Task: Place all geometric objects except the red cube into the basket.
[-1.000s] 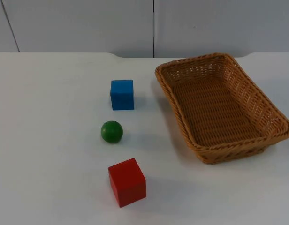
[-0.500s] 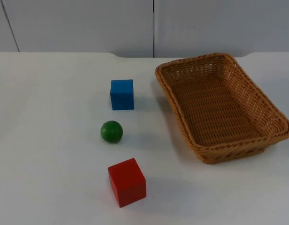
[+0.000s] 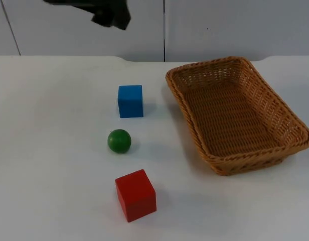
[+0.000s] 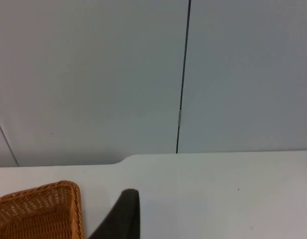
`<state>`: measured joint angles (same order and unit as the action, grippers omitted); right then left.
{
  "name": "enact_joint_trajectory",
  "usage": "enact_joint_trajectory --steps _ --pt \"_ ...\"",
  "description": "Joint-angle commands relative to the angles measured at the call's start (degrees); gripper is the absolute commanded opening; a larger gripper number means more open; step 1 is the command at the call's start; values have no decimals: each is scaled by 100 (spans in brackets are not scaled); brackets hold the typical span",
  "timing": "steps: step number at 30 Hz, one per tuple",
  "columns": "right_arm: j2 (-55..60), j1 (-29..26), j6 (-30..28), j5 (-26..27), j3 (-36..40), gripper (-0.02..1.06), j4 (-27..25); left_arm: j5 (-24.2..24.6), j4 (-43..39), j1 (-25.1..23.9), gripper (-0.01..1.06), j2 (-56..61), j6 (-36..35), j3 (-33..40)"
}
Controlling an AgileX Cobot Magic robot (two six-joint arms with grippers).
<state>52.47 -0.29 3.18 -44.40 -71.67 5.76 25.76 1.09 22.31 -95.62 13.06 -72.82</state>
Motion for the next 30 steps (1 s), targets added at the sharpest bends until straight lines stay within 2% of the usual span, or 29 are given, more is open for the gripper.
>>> enact_joint_trajectory --steps 1,3,4,5,7,8,9,11,13,14,16,30 --pt "-12 -31 -50 -66 -51 105 35 155 120 37 105 -211 -52 -261" --pt "-12 -31 -120 -80 -51 105 35 727 120 37 105 -557 -52 -582" --pt "-12 -31 -120 -80 -51 105 35 1311 120 37 105 -761 36 -642" --pt "-12 -31 -120 -80 -51 105 35 1311 120 37 105 -761 36 -642" --pt "-12 -31 -130 -80 -51 105 35 1909 195 37 105 -1028 126 -615" --pt "-12 -31 -130 -67 -51 105 35 1972 369 37 105 -1109 180 -529" --pt "-12 -31 -130 -67 -51 105 35 1972 369 37 105 -1109 180 -529" --pt "-12 -31 -226 -31 -51 105 35 1442 786 77 105 -1164 427 -105" --pt "-12 -31 -279 -31 -51 105 35 1066 688 162 105 -1218 427 186" --pt "-12 -31 -279 -31 -51 105 35 1066 688 162 105 -1218 427 186" --pt "-12 -31 -279 -8 -51 105 35 748 686 172 105 -1281 352 380" --pt "-4 -31 -268 67 -51 105 35 343 697 172 105 -1959 -2 381"
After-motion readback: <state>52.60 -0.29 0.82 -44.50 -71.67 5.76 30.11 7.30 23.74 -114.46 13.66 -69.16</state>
